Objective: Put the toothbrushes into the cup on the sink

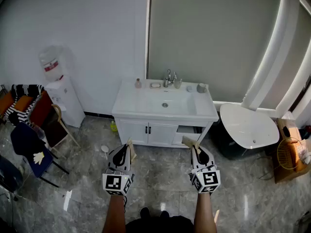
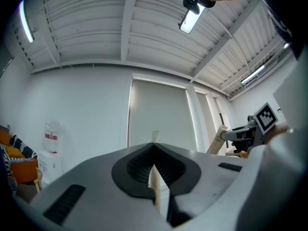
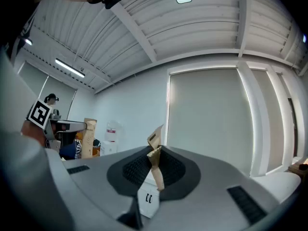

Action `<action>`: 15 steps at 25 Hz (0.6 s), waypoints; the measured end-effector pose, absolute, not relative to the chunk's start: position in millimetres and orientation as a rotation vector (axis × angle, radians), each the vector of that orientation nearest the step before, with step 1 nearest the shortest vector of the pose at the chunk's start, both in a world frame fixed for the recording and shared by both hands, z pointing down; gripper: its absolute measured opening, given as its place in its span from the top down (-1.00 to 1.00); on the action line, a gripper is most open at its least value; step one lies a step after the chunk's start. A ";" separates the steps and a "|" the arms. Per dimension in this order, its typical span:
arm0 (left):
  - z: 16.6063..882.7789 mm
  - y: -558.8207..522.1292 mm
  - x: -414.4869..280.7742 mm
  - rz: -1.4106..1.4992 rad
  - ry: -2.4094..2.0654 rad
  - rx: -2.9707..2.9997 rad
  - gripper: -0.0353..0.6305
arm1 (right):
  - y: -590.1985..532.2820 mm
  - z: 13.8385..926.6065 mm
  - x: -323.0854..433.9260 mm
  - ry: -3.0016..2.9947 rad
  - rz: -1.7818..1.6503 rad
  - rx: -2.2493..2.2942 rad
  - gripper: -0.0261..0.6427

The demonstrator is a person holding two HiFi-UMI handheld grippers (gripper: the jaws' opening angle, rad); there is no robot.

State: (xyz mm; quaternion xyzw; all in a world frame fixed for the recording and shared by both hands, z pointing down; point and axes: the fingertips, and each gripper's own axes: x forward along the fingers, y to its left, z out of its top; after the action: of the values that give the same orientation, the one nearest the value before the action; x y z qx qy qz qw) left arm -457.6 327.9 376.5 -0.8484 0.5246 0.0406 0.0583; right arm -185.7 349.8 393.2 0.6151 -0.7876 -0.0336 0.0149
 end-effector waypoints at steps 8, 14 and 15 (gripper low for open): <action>373.2 325.5 -451.0 0.124 1.559 -2.572 0.82 | 347.7 386.8 -183.8 -2.493 -0.111 1.935 0.75; 375.1 325.9 -447.5 0.126 1.552 -2.577 0.82 | 348.5 387.6 -179.5 -2.499 -0.120 1.938 0.75; 375.4 325.5 -446.4 0.126 1.550 -2.578 0.82 | 348.2 388.1 -178.1 -2.496 -0.123 1.936 0.75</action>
State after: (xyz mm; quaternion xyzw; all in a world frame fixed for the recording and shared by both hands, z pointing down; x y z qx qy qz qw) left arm -446.4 325.5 375.4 -0.8545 0.5136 0.0416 0.0653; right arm -178.1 348.2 388.1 0.6125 -0.7895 -0.0388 -0.0096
